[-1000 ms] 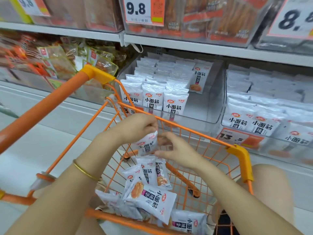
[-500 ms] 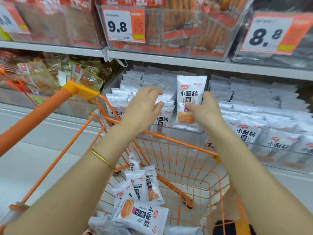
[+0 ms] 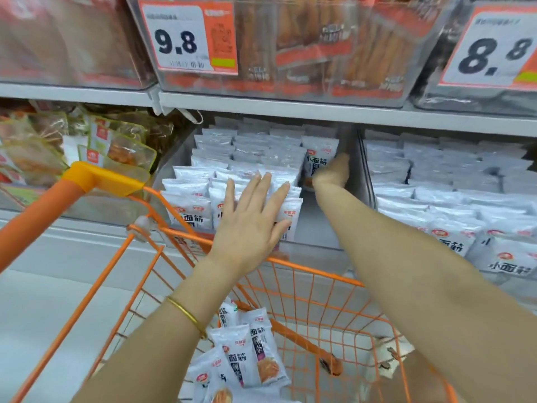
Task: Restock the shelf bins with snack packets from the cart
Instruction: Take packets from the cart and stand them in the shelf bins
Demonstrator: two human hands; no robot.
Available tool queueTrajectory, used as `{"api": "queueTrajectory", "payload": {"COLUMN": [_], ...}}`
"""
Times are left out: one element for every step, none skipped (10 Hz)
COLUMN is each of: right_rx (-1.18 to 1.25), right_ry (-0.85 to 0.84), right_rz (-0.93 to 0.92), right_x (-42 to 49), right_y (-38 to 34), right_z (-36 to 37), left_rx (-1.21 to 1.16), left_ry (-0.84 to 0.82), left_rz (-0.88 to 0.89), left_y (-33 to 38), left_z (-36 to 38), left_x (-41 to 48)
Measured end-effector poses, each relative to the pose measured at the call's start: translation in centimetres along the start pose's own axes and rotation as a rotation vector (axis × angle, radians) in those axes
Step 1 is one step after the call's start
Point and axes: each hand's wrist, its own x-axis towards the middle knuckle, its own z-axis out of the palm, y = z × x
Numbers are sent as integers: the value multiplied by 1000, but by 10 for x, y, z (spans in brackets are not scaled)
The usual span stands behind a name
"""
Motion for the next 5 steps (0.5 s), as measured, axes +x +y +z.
{"api": "queueTrajectory", "payload": {"right_rx": [-102, -241, -333, -329, -344], "right_ry": [6, 96, 91, 104, 78], "right_rz": [-19, 41, 26, 57, 79], "right_x": [-1, 8, 12, 13, 1], "right_y": [-4, -3, -4, -6, -10], "right_z": [4, 15, 22, 24, 17], "left_rx": [8, 13, 25, 49, 61], "left_ry": [47, 83, 96, 103, 108], "left_rz": [18, 28, 33, 32, 26], "left_y": [-2, -2, -3, -4, -4], "left_z": [7, 9, 10, 11, 7], "left_x": [2, 2, 2, 2, 2]}}
